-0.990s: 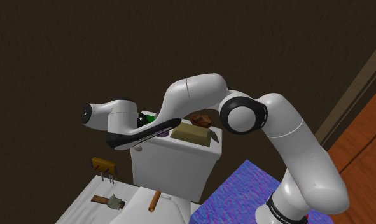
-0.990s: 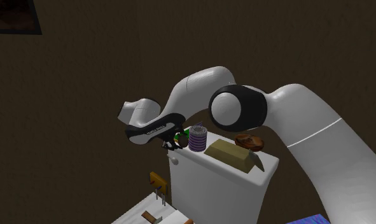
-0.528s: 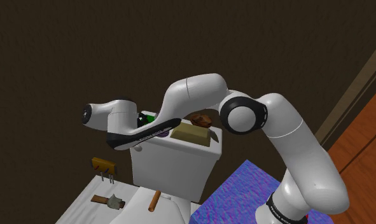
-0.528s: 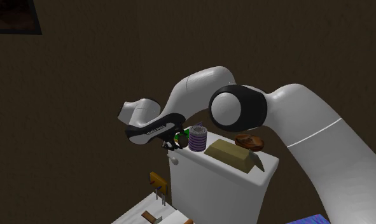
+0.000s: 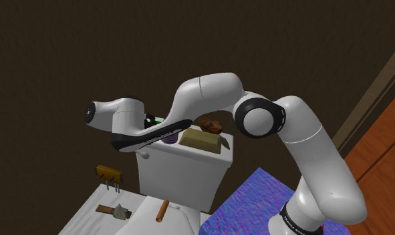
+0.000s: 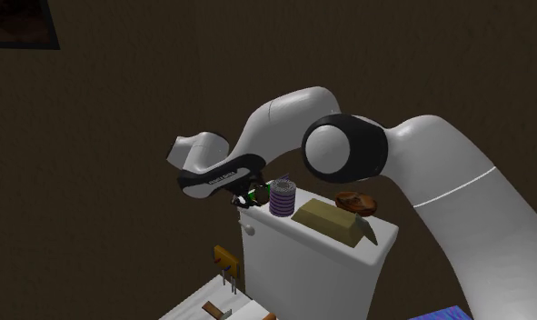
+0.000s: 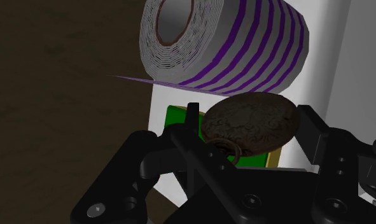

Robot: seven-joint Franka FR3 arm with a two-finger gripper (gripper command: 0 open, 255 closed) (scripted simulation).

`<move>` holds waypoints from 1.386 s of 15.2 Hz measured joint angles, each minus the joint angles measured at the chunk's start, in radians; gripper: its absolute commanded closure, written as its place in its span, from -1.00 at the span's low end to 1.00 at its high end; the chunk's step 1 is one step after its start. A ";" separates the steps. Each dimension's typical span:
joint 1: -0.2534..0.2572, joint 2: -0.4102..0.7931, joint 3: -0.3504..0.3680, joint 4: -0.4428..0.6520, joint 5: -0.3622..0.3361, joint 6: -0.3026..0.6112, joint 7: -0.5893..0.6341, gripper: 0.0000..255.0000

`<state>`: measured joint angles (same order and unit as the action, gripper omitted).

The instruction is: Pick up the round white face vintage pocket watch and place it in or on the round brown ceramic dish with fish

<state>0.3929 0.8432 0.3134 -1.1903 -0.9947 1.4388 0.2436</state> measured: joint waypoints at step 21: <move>-0.036 -0.167 0.012 -0.049 0.016 -0.062 -0.101 1.00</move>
<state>0.3570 0.6766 0.3252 -1.2390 -0.9790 1.3768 0.1428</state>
